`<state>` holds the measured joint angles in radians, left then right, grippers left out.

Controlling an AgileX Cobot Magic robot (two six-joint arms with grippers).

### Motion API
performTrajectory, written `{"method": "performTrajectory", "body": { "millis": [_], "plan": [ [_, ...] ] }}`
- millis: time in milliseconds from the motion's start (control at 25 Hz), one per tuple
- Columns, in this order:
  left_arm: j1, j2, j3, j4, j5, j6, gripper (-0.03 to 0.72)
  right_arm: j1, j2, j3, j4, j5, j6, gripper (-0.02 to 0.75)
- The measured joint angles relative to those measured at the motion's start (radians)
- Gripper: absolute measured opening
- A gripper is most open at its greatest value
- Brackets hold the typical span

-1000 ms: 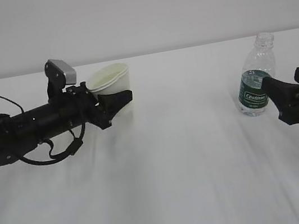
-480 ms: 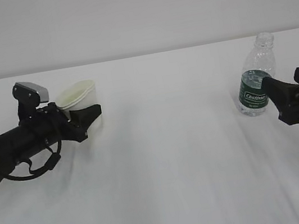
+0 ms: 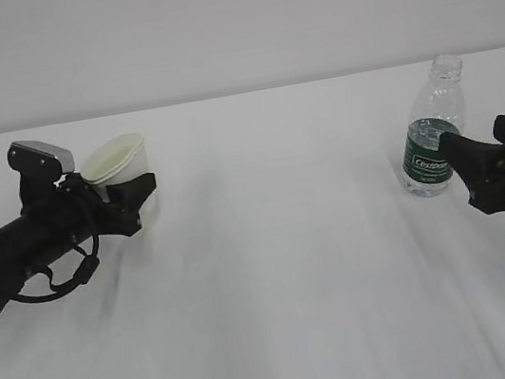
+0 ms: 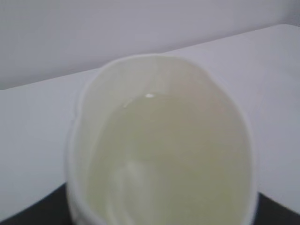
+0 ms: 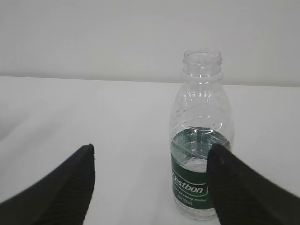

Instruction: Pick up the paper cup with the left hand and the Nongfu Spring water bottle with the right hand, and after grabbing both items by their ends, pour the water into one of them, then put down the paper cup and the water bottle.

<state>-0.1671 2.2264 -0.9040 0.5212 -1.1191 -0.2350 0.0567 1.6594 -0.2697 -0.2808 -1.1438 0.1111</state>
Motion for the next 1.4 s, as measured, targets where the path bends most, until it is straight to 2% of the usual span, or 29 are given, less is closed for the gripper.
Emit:
{"method": "performTrajectory", "body": {
  "millis": [200, 600, 840, 1400],
  "plan": [
    [0.004, 0.000, 0.000, -0.116, 0.000, 0.053, 0.384, 0.000, 0.000, 0.000, 0.000, 0.000, 0.000, 0.554],
    [0.006, 0.000, 0.000, -0.262, 0.000, 0.088, 0.384, 0.000, 0.000, 0.000, -0.004, 0.000, 0.014, 0.554],
    [0.006, 0.000, 0.000, -0.309, 0.000, 0.092, 0.384, 0.000, 0.000, 0.000, -0.006, 0.000, 0.017, 0.554],
    [0.006, 0.033, 0.002, -0.335, 0.000, 0.098, 0.383, 0.000, 0.000, 0.000, -0.016, 0.000, 0.019, 0.554]
  ]
}}
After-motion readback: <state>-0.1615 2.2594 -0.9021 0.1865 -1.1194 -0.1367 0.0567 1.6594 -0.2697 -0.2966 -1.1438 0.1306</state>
